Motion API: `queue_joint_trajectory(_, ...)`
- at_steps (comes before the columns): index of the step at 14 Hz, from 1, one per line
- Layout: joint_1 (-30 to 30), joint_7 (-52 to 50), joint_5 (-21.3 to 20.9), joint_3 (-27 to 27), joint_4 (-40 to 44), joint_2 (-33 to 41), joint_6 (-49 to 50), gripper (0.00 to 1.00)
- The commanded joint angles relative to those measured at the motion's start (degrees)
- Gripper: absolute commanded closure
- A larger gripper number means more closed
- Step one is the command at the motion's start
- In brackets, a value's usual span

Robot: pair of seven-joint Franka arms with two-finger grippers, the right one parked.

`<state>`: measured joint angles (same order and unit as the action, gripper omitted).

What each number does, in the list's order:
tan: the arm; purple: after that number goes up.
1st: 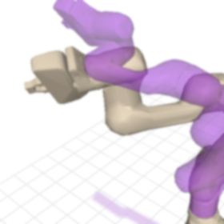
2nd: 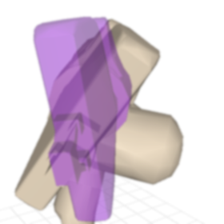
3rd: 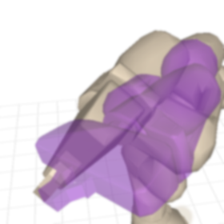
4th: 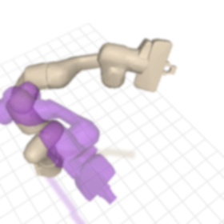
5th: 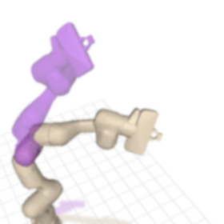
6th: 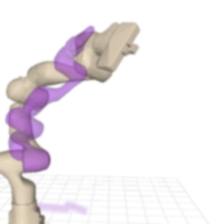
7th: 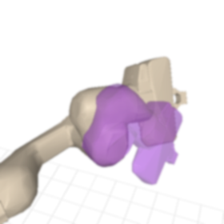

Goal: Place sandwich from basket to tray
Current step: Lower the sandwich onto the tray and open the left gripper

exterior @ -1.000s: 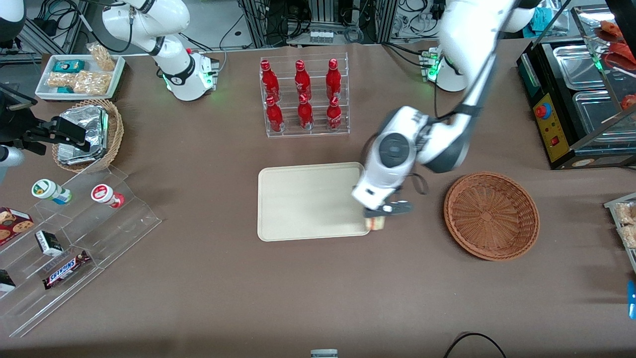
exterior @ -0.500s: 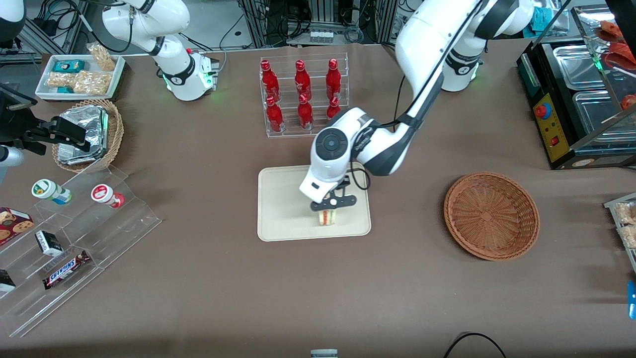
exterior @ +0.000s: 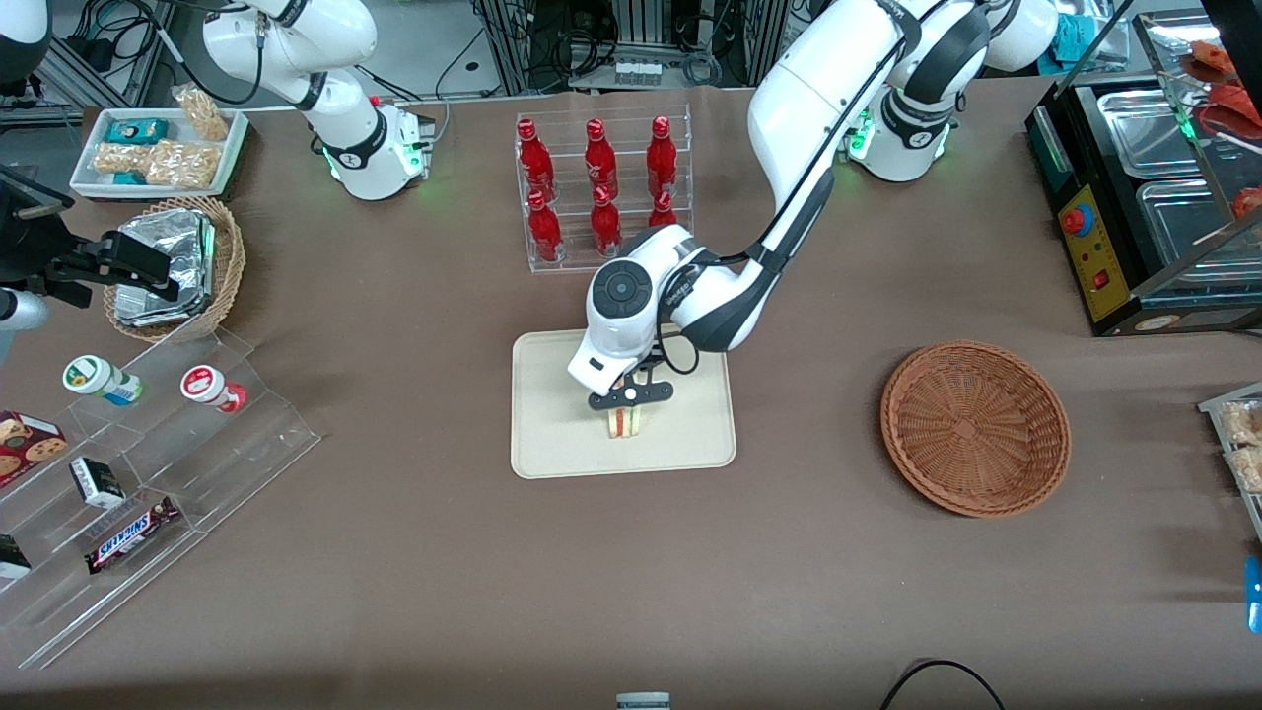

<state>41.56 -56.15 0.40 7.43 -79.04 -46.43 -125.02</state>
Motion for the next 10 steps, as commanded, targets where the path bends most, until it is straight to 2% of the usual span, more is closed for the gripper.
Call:
queue_joint_trajectory(1,1.0,-2.6,0.7,-0.4,1.7,0.1,1.0,0.00)
queue_joint_trajectory(6,0.4,-2.2,-0.1,-0.8,1.4,6.0,5.0,0.00)
queue_joint_trajectory(10,-5.1,-2.2,0.6,-1.3,0.0,14.4,18.7,0.00)
